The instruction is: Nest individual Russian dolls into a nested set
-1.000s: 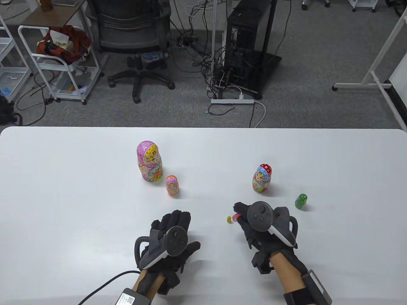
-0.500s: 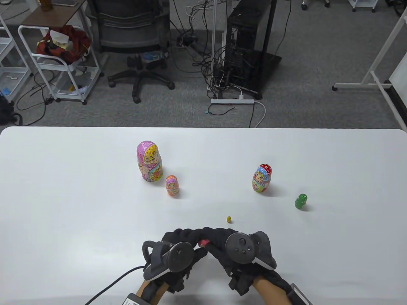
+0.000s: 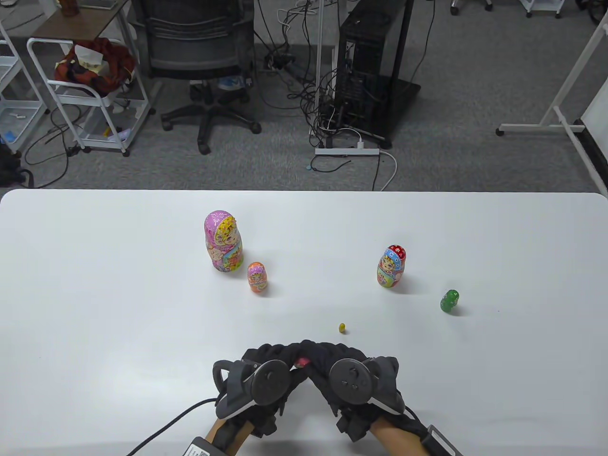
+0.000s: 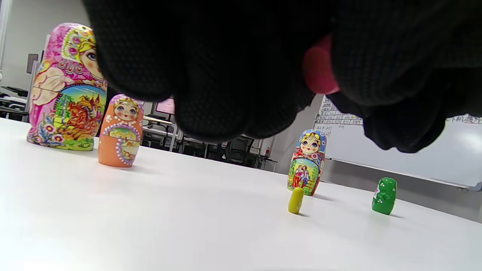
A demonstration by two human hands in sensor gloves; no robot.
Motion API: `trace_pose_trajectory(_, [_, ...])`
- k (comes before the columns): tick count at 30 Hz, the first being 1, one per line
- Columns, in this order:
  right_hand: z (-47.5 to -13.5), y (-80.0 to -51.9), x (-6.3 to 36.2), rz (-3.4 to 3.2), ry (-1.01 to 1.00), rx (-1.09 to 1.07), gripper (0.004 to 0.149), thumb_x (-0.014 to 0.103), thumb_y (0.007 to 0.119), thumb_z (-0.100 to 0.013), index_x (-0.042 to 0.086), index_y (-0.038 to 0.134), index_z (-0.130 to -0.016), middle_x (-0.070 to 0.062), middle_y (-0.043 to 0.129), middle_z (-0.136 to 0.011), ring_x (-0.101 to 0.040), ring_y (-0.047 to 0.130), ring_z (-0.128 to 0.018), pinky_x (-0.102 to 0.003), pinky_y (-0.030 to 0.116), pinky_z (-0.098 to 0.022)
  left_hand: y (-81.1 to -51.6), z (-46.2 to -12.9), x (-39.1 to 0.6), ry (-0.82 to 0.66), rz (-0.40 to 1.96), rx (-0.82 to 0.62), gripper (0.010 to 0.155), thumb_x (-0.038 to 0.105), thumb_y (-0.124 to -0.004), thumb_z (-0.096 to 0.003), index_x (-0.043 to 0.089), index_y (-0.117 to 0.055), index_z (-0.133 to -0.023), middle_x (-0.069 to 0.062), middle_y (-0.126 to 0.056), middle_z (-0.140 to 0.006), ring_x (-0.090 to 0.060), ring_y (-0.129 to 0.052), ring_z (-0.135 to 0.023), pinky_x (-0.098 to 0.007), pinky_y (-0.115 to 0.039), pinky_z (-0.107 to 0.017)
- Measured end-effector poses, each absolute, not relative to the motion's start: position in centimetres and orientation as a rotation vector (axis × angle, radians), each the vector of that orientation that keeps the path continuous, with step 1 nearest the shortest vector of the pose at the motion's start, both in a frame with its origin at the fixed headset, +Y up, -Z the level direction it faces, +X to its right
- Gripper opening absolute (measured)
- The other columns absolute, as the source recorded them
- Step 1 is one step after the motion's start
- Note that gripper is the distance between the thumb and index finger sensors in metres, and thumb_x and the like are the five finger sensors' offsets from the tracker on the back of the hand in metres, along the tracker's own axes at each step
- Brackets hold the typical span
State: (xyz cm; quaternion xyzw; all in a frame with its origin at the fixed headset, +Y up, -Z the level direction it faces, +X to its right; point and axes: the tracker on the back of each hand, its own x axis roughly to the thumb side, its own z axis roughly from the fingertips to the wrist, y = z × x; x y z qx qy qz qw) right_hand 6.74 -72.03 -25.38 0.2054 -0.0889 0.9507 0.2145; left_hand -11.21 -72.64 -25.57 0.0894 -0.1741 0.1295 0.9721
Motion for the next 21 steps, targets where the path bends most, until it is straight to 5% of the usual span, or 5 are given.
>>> trace_pose_trajectory(6, [-25.9,-70.5,8.4,2.607,-0.362,0.449,0.048,0.043,0.076,-0.047,0.030,0.065,-0.092,0.002,0.087,-0.084,-0.016,0.095,-0.065,-0.041,0.080,-0.056,-72.6,-25.8,-11.8,-0.311,0.282,0.189,0.060,0.058,-0.084,-0.0353,0.024,-0.087,-0.084,0.002,-0.103,-0.070,-0.013,-0.105,-0.056,-0.040,-0.088,-0.052])
trace_pose_trajectory(10, [-27.9,-70.5,12.0,2.870,-0.422,0.152,0.048,0.041,0.079,-0.047,0.031,0.066,-0.092,0.000,0.085,-0.084,-0.019,0.092,-0.064,-0.044,0.077,-0.057,-73.4,-26.4,-12.6,-0.288,0.223,0.187,0.061,0.060,-0.086,-0.0330,0.025,-0.086,-0.083,0.003,-0.102,-0.069,-0.011,-0.104,-0.055,-0.039,-0.088,-0.051])
trace_pose_trajectory(14, [-29.6,-72.5,14.4,3.057,-0.240,-0.093,0.047,0.039,0.081,-0.046,0.029,0.071,-0.091,-0.004,0.087,-0.082,-0.022,0.093,-0.061,-0.046,0.078,-0.054,-74.3,-27.0,-13.0,-0.267,0.168,0.144,0.061,0.059,-0.086,-0.0328,0.025,-0.085,-0.083,0.003,-0.102,-0.069,-0.012,-0.104,-0.055,-0.040,-0.088,-0.051])
trace_pose_trajectory(21, [-31.2,-76.7,15.6,3.200,0.097,-0.217,0.044,0.039,0.082,-0.046,0.030,0.075,-0.090,-0.003,0.088,-0.081,-0.021,0.093,-0.062,-0.046,0.077,-0.055,-74.5,-27.3,-13.3,-0.248,0.182,0.124,0.061,0.059,-0.086,-0.0331,0.025,-0.085,-0.083,0.003,-0.102,-0.070,-0.012,-0.104,-0.056,-0.040,-0.088,-0.051])
